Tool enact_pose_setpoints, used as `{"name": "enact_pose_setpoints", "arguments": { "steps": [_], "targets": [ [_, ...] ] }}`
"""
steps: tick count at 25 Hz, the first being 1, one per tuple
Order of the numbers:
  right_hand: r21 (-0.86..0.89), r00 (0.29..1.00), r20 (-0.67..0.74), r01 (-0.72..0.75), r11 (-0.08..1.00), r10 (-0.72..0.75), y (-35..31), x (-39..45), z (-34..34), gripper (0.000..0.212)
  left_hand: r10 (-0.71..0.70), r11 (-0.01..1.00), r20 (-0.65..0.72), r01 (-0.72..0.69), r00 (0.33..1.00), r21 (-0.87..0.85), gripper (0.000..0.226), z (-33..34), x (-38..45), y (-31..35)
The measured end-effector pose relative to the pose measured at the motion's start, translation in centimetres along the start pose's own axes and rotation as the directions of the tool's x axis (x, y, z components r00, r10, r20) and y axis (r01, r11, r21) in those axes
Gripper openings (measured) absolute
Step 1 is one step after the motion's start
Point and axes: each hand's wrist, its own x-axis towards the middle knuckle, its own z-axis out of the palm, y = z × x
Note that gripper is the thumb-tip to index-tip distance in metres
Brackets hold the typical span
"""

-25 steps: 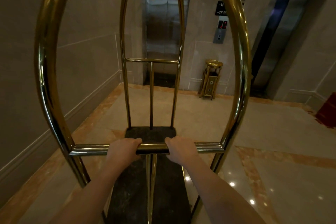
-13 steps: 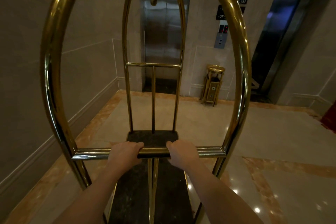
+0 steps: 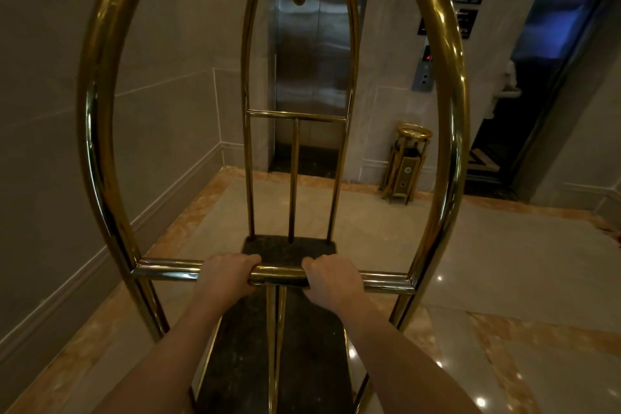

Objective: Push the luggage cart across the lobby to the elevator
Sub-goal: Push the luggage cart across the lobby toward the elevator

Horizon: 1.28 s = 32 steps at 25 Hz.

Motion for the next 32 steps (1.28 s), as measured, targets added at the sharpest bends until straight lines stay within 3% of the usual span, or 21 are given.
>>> {"name": "enact_pose_setpoints", "arguments": {
  "steps": [22,32],
  "targets": [
    [0.037,0.997,-0.002,-0.08,0.996,0.081,10.0,23.2,5.3,0.024,-0.001,1.0,-0.005,0.001,1.0,0.028,0.022,3.1,25.2,-8.8],
    [-0.036,0.995,-0.03,-0.092,0.995,0.091,13.8,34.3,8.1,0.022,0.09,0.996,-0.052,-0.088,0.995,0.031,0.022,4.3,36.1,-13.7]
  ]
}}
